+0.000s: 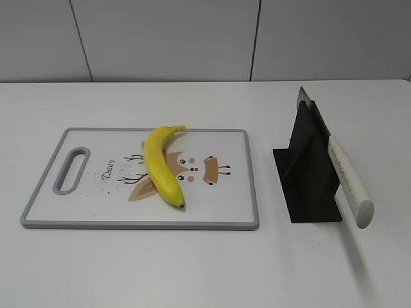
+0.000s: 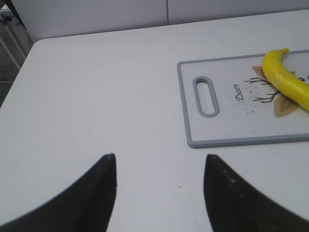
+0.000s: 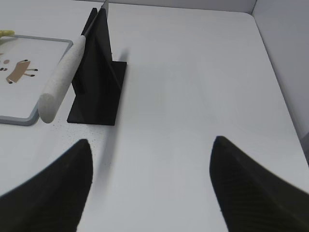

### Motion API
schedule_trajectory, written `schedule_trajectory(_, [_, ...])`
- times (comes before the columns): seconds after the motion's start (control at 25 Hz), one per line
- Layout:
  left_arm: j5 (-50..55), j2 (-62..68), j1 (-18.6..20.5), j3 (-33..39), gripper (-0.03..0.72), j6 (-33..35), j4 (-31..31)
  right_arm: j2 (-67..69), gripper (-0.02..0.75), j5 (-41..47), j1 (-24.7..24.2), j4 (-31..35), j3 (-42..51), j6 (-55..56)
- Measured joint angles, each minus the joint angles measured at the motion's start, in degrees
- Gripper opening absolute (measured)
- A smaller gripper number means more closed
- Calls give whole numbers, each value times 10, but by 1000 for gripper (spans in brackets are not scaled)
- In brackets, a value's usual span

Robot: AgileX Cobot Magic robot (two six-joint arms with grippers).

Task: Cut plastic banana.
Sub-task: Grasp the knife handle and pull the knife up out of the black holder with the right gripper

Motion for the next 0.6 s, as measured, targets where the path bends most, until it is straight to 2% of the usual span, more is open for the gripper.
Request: schedule_trajectory(0.6, [0, 0, 0, 0, 547, 0, 0, 0, 592, 0, 0, 0, 0, 0])
